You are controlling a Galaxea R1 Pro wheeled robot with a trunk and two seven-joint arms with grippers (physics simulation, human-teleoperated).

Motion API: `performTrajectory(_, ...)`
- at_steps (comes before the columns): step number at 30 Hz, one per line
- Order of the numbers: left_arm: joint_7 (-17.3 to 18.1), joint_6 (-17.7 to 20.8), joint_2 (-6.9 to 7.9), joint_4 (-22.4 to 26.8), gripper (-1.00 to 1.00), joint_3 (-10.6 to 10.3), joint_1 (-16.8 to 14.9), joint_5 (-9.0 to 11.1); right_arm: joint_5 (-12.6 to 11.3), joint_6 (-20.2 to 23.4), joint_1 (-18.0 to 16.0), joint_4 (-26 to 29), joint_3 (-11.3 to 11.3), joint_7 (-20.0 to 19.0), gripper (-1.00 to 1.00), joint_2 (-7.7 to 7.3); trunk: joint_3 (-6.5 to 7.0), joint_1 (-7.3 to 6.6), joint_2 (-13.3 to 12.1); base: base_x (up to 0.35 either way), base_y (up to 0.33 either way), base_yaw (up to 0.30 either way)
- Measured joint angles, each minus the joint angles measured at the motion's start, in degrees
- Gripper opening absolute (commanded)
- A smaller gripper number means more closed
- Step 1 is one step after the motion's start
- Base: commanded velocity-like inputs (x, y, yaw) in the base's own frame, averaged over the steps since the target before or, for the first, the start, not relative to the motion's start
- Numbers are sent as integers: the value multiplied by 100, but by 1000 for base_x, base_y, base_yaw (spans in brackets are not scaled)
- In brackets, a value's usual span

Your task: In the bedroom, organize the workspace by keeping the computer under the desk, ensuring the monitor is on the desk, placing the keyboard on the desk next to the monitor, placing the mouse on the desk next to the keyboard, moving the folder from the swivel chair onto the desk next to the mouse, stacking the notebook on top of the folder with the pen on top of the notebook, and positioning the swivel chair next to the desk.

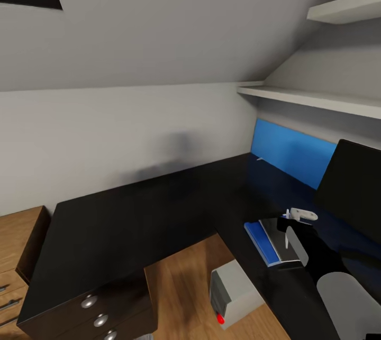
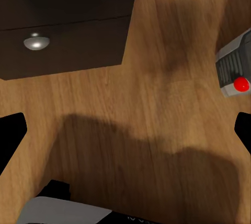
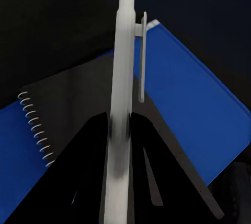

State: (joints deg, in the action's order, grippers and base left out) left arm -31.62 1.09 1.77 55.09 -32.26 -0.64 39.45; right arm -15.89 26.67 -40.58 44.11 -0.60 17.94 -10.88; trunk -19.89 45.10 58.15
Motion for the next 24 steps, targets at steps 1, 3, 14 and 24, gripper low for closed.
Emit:
performTrajectory(1,0,0,0,0,100,0,0,-1,0,-2,0,0,0,0,-100,0,-18,22,40,0,0,0)
performTrajectory(3,0,1,0,0,100,0,0,-2,-2,-17,0,0,2,0,-100,0,-54,66,120,0,0,0)
performTrajectory(14,0,-5,0,0,100,0,0,-5,-11,-316,0,0,10,-5,-100,3,-252,308,562,0,0,0)
performTrajectory(24,0,-6,0,0,100,0,0,-5,-8,-337,0,0,11,-5,-100,6,-431,527,963,0,0,0)
